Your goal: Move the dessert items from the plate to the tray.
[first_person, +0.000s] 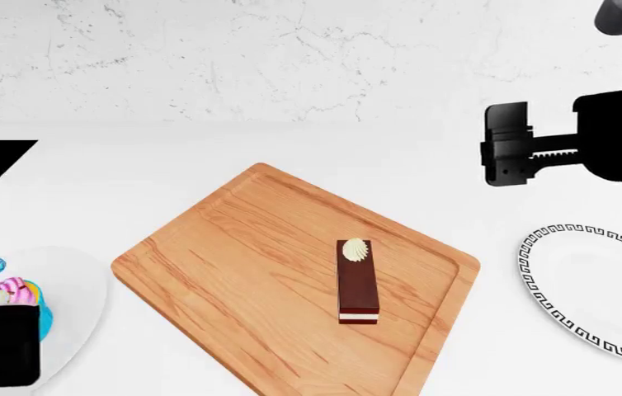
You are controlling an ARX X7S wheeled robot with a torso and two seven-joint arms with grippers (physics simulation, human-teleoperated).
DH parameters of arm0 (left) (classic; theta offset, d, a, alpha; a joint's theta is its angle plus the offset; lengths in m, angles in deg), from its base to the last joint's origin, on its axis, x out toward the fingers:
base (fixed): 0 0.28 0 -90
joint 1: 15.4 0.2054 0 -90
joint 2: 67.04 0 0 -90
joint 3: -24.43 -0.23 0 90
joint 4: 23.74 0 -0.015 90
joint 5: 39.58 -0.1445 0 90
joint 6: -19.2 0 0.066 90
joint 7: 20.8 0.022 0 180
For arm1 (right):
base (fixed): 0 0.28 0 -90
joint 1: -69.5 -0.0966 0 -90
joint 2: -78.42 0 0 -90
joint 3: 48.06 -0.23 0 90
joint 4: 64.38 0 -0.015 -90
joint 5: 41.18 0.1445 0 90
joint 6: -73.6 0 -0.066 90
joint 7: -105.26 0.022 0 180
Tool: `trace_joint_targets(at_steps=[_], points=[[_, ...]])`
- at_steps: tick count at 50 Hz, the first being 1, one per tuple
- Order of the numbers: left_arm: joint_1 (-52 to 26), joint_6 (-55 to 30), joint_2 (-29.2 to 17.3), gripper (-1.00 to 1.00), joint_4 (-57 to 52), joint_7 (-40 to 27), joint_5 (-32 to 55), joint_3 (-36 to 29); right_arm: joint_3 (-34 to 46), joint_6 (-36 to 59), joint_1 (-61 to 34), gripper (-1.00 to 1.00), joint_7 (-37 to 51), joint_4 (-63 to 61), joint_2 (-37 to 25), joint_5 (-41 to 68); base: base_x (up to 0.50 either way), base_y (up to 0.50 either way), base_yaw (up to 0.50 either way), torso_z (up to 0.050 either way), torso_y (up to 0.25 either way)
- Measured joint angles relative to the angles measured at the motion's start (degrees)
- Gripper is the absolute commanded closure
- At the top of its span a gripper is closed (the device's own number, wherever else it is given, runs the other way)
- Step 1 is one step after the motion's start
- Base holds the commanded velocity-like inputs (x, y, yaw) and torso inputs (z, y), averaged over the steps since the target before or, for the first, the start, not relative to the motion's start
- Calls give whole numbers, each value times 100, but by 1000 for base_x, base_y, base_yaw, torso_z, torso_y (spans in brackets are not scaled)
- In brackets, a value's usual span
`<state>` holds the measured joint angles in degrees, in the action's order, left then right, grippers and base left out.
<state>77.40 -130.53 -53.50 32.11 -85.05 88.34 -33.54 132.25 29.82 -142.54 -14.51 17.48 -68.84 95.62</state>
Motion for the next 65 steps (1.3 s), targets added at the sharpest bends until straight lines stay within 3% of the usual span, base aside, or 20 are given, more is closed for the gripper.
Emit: trace_joint_targets(at_steps=[31, 65], points=[[-101, -27, 368, -100, 321, 585, -1033, -488, -87, -33, 161, -100, 6, -58, -83, -48, 0, 0, 0, 0, 0], [-566, 234, 412, -100, 385, 705, -1456, -1376, -184, -15, 253, -100, 51, -127, -188, -46, 0, 0, 0, 0, 0]])
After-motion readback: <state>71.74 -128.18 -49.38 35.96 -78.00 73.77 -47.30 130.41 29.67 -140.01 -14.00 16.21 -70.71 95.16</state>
